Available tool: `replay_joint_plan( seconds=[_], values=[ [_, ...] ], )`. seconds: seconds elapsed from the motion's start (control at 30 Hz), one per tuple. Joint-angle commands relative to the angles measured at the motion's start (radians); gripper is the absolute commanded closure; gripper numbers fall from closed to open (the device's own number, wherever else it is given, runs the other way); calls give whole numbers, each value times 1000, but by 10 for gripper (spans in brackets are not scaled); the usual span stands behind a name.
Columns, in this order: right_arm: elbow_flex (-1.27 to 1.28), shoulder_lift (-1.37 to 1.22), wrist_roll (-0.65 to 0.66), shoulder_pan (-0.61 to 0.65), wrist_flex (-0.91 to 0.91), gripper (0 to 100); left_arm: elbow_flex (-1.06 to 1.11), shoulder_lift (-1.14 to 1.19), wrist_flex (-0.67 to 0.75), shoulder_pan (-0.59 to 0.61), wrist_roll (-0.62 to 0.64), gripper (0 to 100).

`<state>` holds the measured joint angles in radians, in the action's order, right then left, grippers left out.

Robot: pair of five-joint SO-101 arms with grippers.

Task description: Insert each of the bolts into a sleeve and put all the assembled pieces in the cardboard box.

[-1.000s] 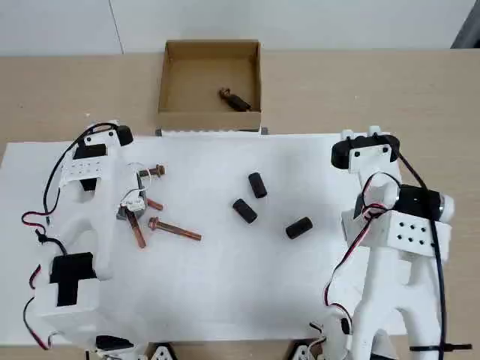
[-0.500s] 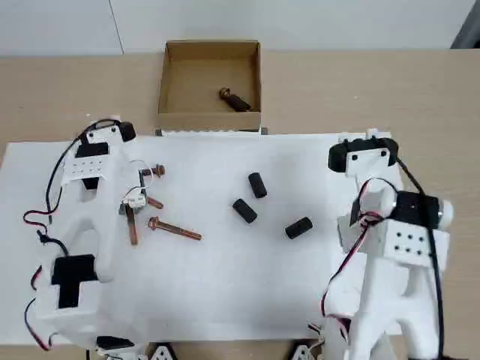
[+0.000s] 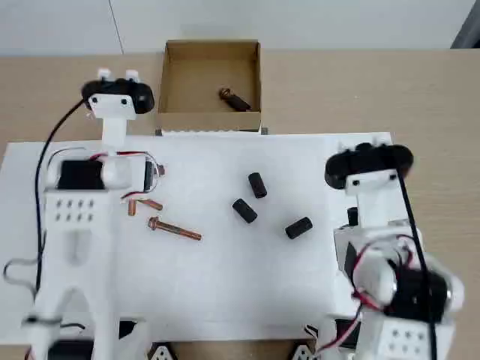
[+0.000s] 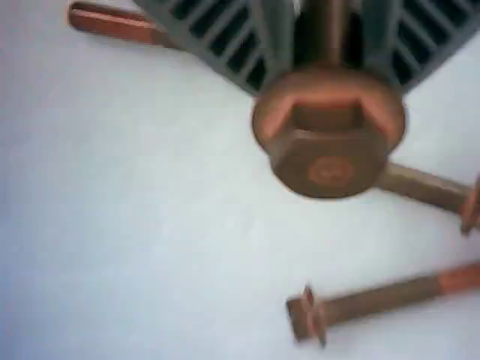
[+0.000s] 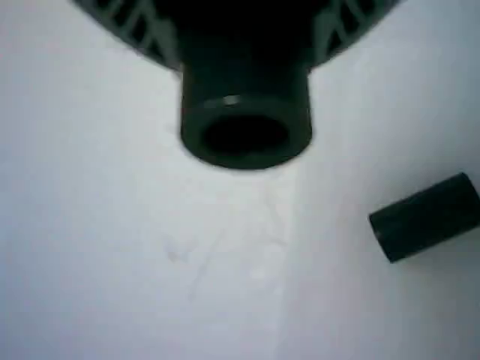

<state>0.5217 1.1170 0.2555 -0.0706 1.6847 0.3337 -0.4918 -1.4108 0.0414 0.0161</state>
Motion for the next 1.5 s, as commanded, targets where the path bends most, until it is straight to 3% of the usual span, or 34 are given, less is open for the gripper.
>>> replay_joint_plan(
  seconds=[0.0,0.23,0.47,0.57,0.93,1.27,1.47],
  values=[
    [-3,82,-11,-5,-10,996,19,-175,2,-37,-23,995],
    [181,312,-196,-2,-193,996,340,-468,221,-77,-34,995],
    [411,493,-238,-1,-326,996,651,-783,405,-77,-32,995],
    [509,553,-242,56,-374,996,757,-887,445,-78,-18,995],
    [830,691,-242,420,-661,996,974,-1111,572,-81,328,995],
    [1017,696,-235,688,-946,996,1075,-1277,574,-236,528,995],
    [1059,696,-235,799,-1018,996,1093,-1326,609,-293,664,995]
  ],
)
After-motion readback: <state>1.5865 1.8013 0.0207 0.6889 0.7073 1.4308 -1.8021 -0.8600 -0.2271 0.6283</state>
